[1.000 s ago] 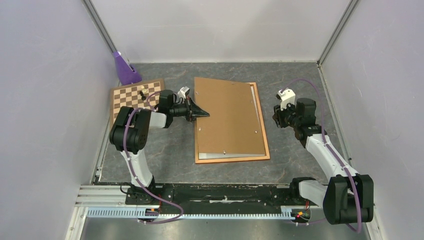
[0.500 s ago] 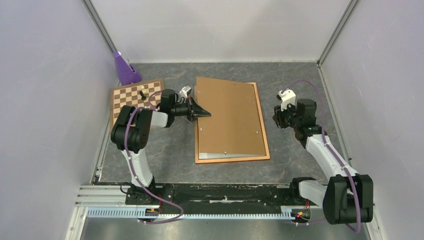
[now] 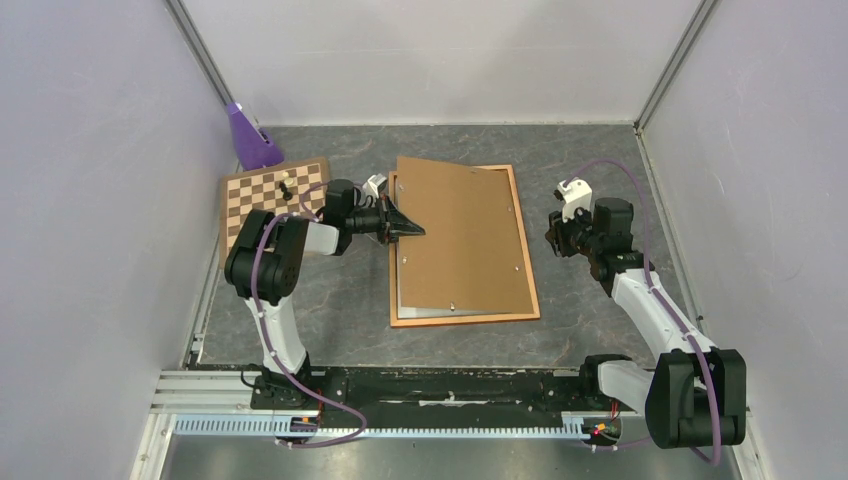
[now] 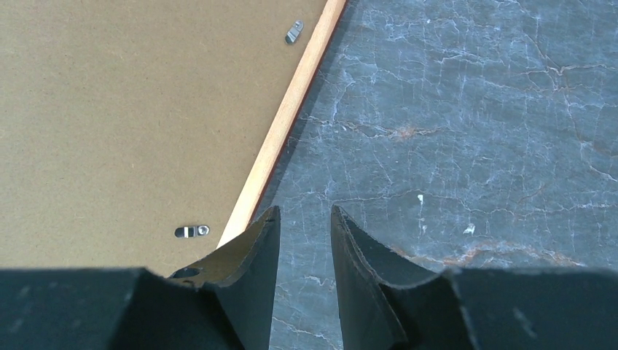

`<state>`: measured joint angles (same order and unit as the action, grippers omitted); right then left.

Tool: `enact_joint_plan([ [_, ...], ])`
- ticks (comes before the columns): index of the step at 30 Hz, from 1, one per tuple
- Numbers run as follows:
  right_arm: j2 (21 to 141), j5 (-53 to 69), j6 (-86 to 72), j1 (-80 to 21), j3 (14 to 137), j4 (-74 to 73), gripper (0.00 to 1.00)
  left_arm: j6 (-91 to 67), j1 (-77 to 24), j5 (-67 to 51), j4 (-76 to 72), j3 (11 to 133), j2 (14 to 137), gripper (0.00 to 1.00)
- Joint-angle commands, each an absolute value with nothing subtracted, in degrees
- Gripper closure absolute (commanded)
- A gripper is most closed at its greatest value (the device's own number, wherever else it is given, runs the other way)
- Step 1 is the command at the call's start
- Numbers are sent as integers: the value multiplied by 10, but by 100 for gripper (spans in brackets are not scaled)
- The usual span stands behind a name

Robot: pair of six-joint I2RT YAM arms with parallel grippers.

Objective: Put the photo into the frame
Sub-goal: Place the photo frame item in the photo frame.

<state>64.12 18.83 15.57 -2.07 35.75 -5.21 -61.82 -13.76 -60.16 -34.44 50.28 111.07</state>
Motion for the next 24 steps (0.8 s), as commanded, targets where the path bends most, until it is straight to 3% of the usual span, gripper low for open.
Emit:
enact_joint_plan([
  [1,630,199,150,-18,353,-31,65,-596,-141,-616,-388,526,1109,98],
  [24,629,208,148,-13,347,-31,65,-573,-142,-617,-357,548,1122,98],
])
